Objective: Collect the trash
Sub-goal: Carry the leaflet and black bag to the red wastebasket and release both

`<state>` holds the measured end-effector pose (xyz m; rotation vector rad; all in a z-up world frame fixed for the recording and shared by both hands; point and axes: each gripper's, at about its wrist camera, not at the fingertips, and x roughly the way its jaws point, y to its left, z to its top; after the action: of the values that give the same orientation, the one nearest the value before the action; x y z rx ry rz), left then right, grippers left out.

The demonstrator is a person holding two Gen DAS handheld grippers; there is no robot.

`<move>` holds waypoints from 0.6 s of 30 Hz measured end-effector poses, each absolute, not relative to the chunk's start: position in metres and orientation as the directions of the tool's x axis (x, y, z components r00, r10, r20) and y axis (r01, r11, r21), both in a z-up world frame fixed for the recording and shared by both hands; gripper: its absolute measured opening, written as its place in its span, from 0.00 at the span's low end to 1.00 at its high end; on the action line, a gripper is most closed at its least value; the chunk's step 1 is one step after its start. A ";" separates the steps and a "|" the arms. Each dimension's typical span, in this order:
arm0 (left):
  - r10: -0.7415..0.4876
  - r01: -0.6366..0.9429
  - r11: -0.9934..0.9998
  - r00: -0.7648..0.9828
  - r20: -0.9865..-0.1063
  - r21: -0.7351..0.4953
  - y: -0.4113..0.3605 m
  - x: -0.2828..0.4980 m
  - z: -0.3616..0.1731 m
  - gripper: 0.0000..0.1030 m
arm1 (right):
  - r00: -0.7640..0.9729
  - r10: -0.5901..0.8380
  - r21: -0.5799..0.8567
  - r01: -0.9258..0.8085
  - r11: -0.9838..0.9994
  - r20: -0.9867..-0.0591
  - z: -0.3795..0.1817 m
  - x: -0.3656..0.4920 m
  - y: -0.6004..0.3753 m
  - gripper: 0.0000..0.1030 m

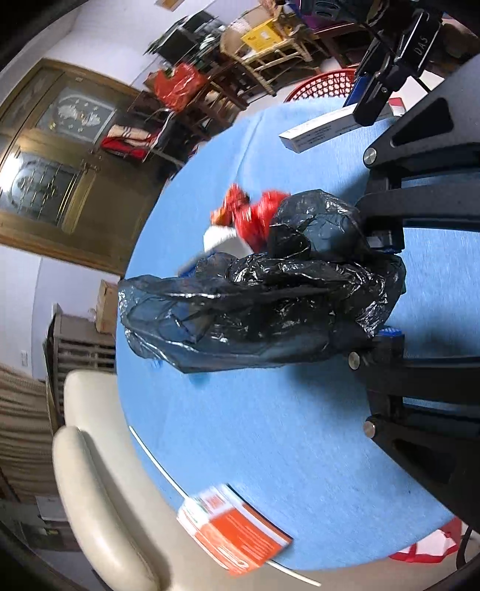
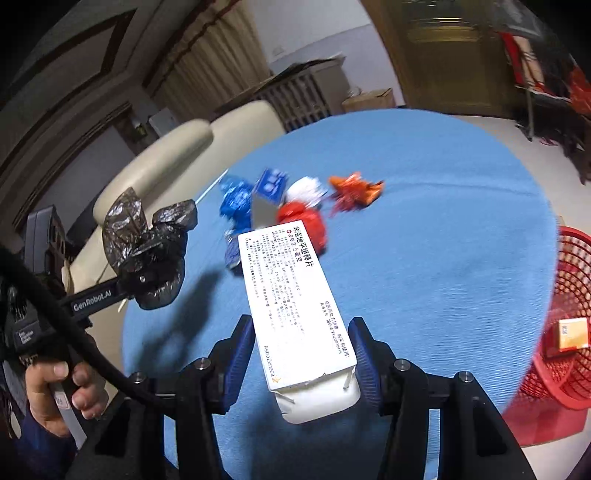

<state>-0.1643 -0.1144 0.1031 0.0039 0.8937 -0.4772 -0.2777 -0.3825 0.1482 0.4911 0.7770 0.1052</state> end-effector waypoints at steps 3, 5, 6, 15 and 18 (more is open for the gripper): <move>-0.416 0.435 0.881 0.528 -0.741 -0.185 -0.134 -0.170 0.110 0.28 | 0.738 0.241 0.474 0.120 0.872 -0.630 0.151 -0.289 -0.400 0.54; -0.429 0.454 0.872 0.522 -0.737 -0.185 -0.145 -0.174 0.114 0.28 | 0.756 0.217 0.484 0.148 0.863 -0.618 0.153 -0.298 -0.413 0.54; -0.435 0.466 0.866 0.521 -0.735 -0.182 -0.153 -0.176 0.116 0.28 | 0.762 0.207 0.488 0.160 0.858 -0.613 0.154 -0.303 -0.418 0.54; -0.491 0.572 0.804 0.483 -0.725 -0.164 -0.211 -0.192 0.127 0.28 | 0.812 0.050 0.512 0.317 0.798 -0.581 0.159 -0.351 -0.487 0.54; -0.508 0.606 0.780 0.467 -0.724 -0.156 -0.229 -0.198 0.130 0.28 | 0.813 -0.002 0.523 0.376 0.765 -0.582 0.155 -0.364 -0.511 0.54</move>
<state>-0.1983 -0.2289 0.1300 0.1287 0.8418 -0.6857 -0.3638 -0.5105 0.1546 0.6765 0.5943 -0.2192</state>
